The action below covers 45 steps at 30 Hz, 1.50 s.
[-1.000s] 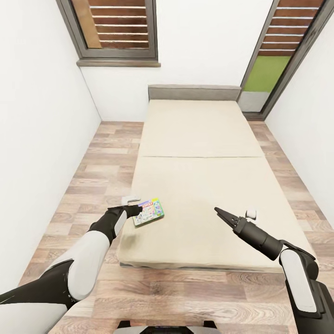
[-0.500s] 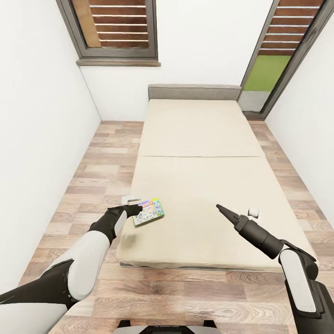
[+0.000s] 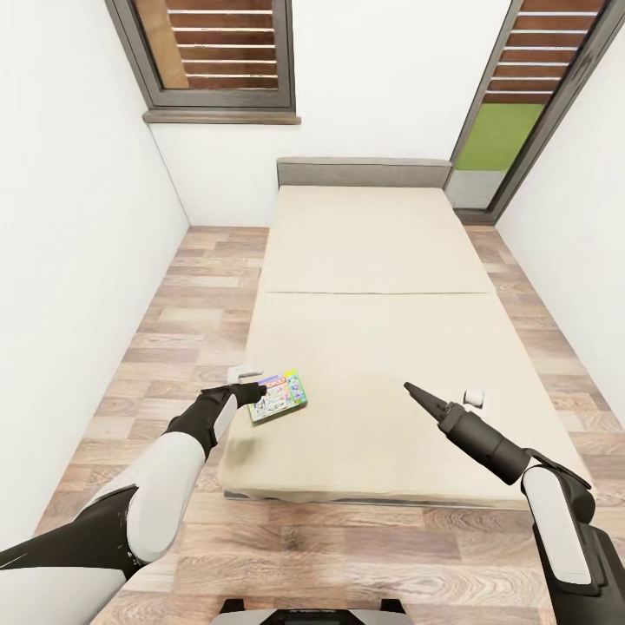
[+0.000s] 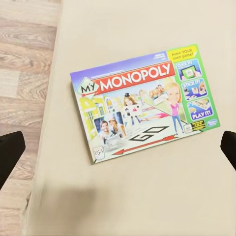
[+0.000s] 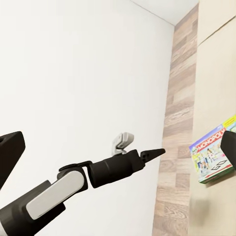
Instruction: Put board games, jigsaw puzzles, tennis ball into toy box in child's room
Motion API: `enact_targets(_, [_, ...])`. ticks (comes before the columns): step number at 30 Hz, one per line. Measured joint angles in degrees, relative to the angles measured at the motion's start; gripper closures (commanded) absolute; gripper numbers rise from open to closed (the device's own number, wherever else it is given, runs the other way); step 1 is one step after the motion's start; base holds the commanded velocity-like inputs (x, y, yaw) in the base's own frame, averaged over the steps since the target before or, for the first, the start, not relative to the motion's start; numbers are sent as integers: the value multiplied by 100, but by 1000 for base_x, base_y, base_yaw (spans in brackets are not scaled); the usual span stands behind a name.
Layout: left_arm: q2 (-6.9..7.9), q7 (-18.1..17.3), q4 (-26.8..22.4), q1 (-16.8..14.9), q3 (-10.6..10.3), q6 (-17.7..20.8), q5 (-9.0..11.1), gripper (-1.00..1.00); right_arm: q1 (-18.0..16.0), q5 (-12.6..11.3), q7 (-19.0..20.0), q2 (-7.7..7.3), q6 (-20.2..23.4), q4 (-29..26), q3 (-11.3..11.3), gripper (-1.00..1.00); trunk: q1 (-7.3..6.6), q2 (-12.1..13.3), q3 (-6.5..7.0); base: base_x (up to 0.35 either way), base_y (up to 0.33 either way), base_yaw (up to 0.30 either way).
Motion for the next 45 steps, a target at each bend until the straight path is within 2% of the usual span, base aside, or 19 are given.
enact_targets(12, [3,-6,1,1,-1,-129,1,-100,0,3,-23,0,7,0,22,-100,-1,-1,35,11,0,-86])
enact_targets(20, [4,-9,1,9,-5,-178,1,-100,0,16,-27,0,-11,0,190,-100,-2,0,72,168,-5,-123])
enact_targets(45, [4,-9,0,10,-8,-186,1,-100,0,19,-39,0,-21,-1,251,-100,-1,0,77,67,11,-5])
